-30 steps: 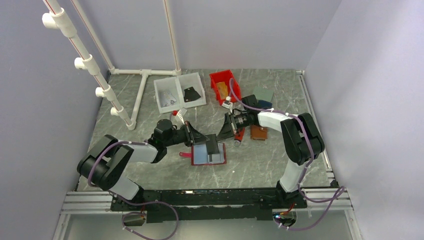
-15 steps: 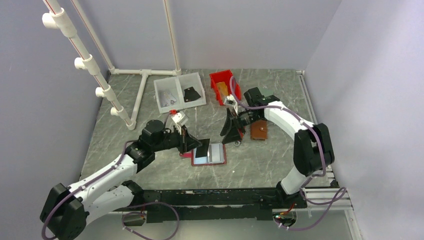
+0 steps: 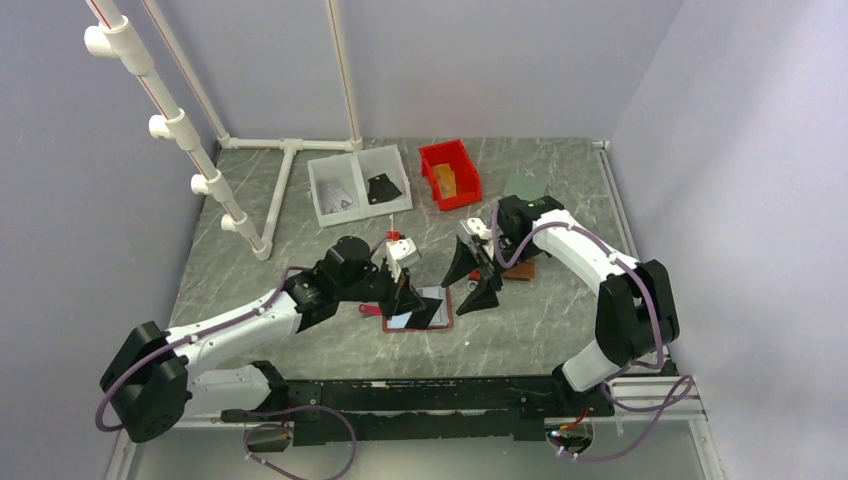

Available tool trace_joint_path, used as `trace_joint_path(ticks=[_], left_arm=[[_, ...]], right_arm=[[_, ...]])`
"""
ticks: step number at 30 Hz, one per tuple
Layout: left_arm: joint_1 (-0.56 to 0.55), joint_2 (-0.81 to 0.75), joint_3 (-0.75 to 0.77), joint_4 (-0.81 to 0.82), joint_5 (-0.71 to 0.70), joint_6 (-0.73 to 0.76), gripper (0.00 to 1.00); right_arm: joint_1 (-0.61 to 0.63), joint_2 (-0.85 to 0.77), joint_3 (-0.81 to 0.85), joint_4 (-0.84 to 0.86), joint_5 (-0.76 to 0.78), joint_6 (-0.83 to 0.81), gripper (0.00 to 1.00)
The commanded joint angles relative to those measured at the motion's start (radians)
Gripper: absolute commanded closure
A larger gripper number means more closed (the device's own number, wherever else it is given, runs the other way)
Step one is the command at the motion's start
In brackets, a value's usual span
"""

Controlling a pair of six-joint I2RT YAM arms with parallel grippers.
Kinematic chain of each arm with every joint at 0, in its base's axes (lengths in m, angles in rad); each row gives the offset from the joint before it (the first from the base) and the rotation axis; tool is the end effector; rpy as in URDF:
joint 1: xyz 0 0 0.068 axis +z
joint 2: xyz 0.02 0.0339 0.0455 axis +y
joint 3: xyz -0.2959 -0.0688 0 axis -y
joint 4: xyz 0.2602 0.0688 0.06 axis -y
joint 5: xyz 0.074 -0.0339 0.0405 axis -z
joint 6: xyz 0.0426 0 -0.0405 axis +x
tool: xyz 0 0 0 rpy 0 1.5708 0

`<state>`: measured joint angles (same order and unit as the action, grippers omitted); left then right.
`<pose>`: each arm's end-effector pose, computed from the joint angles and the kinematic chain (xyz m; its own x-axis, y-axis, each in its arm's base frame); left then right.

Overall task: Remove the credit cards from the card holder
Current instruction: Place the credit card in the storage box.

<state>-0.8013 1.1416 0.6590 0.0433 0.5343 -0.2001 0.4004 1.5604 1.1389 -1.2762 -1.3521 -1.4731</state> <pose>0.1621 -0.1985 0.2679 -0.4766 0.2462 -0.8439 0.8613 0.3231 -0.3922 0.2309 0.1429 0.2751 -0.1182 -0.2845 -0.9514 -0.9063 -0.3606 0.2204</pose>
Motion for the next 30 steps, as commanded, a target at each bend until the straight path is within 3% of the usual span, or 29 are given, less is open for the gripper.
trace_joint_path(ticks=[1, 5, 12, 17, 20, 22, 25, 27, 30], left_arm=[[-0.033, 0.031, 0.044, 0.076, -0.017, 0.015, 1.0], [-0.048, 0.051, 0.047, 0.104, -0.031, -0.002, 1.0], [-0.051, 0.044, 0.028, 0.141, -0.068, -0.028, 1.0], [-0.051, 0.027, 0.012, 0.148, -0.086, -0.042, 1.0], [-0.052, 0.016, 0.0, 0.152, -0.102, -0.051, 1.0], [-0.05, 0.006, -0.01, 0.164, -0.113, -0.07, 1.0], [-0.052, -0.015, -0.028, 0.17, -0.147, -0.113, 1.0], [-0.05, -0.032, -0.043, 0.179, -0.18, -0.16, 0.93], [-0.043, -0.069, -0.066, 0.172, -0.249, -0.262, 0.73]], right_arm=[[0.013, -0.053, -0.017, 0.237, 0.027, 0.238, 0.27], [0.033, -0.092, -0.063, 0.394, 0.091, 0.403, 0.27], [0.1, -0.072, -0.078, 0.41, 0.13, 0.398, 0.39], [0.13, -0.047, -0.062, 0.363, 0.123, 0.345, 0.57], [0.138, -0.046, -0.059, 0.365, 0.137, 0.346, 0.76], [0.142, -0.043, -0.055, 0.363, 0.148, 0.348, 0.96], [0.144, -0.044, -0.05, 0.352, 0.158, 0.34, 1.0], [0.144, -0.048, -0.046, 0.347, 0.163, 0.336, 1.0], [0.144, -0.05, -0.036, 0.349, 0.183, 0.359, 1.0]])
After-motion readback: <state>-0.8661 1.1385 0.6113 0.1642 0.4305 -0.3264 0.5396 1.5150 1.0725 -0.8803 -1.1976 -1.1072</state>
